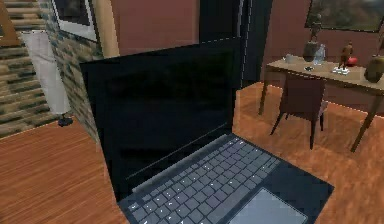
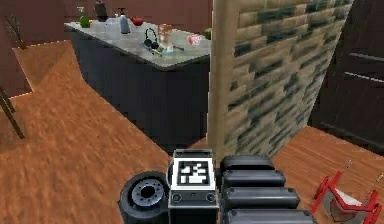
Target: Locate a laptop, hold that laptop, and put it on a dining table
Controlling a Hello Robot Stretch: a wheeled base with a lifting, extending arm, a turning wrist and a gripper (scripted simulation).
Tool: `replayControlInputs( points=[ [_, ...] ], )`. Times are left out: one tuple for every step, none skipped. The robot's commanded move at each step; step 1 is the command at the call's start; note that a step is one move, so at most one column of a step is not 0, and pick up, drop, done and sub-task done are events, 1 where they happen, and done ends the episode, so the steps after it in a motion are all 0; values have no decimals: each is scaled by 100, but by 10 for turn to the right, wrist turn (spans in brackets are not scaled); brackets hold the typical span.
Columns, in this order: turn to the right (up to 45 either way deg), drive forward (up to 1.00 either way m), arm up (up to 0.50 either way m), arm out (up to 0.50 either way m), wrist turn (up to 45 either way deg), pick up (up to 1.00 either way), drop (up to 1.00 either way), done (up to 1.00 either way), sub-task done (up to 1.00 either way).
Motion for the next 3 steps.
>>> replayControlInputs(
  points=[
    [0,5,0,0,0,0,0,0,0],
    [-450,0,0,0,0,0,0,0,0],
    [-210,0,0,0,0,0,0,0,0]
  ],
)
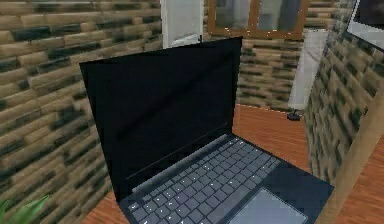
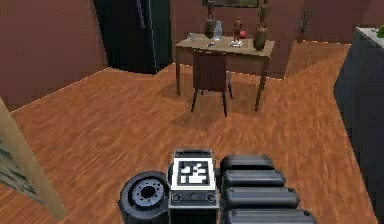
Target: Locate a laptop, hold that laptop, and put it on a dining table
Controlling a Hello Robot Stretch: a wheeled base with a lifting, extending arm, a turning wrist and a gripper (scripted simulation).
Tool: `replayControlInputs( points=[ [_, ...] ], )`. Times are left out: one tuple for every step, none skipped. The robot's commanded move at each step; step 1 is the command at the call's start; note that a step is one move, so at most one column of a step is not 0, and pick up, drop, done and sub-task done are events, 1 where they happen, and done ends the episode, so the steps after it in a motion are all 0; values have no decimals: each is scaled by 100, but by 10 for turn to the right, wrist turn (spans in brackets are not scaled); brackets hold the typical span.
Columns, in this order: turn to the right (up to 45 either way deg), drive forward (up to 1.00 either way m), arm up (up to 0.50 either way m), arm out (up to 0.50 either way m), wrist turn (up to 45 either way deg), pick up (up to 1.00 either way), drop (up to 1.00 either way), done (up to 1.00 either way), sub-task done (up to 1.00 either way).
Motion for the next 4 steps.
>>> replayControlInputs(
  points=[
    [0,85,0,0,0,0,0,0,0],
    [450,0,0,0,0,0,0,0,0],
    [450,0,0,0,0,0,0,0,0],
    [150,0,0,0,0,0,0,0,0]
  ],
)
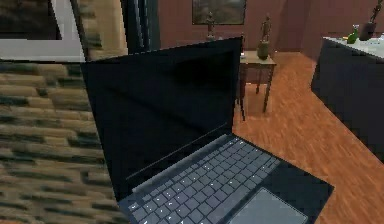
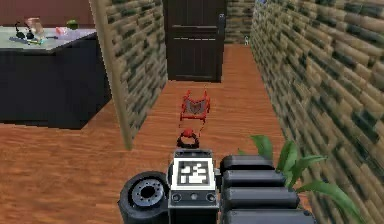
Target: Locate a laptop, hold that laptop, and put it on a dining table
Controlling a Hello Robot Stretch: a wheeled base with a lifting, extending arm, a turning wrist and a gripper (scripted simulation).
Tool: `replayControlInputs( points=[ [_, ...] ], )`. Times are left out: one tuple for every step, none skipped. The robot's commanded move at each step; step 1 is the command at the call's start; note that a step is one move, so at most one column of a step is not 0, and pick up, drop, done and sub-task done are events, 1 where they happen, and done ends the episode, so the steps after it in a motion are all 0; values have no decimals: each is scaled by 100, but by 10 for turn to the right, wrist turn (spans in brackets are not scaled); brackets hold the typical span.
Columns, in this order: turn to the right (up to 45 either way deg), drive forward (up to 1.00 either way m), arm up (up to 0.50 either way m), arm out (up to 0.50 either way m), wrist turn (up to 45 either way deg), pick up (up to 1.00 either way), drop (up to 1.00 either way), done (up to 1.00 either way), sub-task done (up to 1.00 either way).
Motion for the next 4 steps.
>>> replayControlInputs(
  points=[
    [-450,0,0,0,0,0,0,0,0],
    [-450,0,0,0,0,0,0,0,0],
    [-270,0,0,0,0,0,0,0,0],
    [450,0,0,0,0,0,0,0,0]
  ],
)
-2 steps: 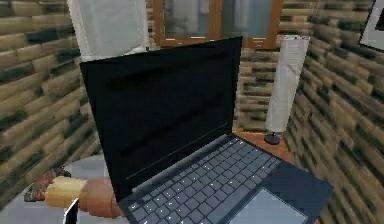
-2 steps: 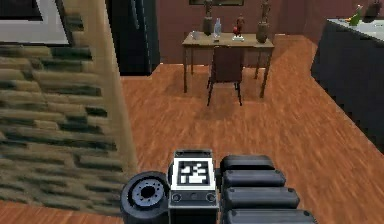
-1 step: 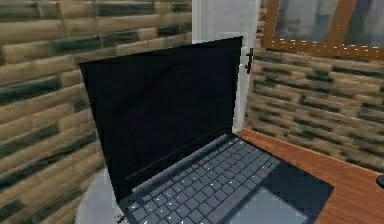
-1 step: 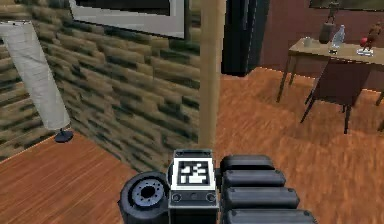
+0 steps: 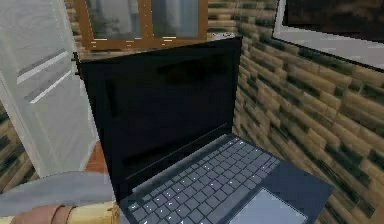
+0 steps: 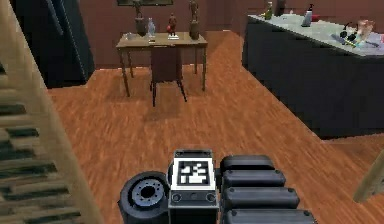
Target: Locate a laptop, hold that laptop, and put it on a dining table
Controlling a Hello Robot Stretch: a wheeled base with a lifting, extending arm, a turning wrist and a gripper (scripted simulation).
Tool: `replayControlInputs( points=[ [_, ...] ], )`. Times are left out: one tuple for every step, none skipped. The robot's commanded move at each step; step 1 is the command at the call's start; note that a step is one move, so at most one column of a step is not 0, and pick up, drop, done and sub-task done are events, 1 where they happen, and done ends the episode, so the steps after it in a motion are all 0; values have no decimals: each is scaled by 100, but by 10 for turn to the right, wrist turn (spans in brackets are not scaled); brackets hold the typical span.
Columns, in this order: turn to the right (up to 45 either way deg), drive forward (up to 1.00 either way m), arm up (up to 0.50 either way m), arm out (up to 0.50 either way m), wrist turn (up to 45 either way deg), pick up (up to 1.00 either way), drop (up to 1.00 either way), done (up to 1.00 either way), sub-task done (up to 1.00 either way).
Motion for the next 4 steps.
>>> replayControlInputs(
  points=[
    [450,0,0,0,0,0,0,0,0],
    [360,0,0,0,0,0,0,0,0],
    [-450,0,0,0,0,0,0,0,0],
    [-450,0,0,0,0,0,0,0,0]
  ],
)
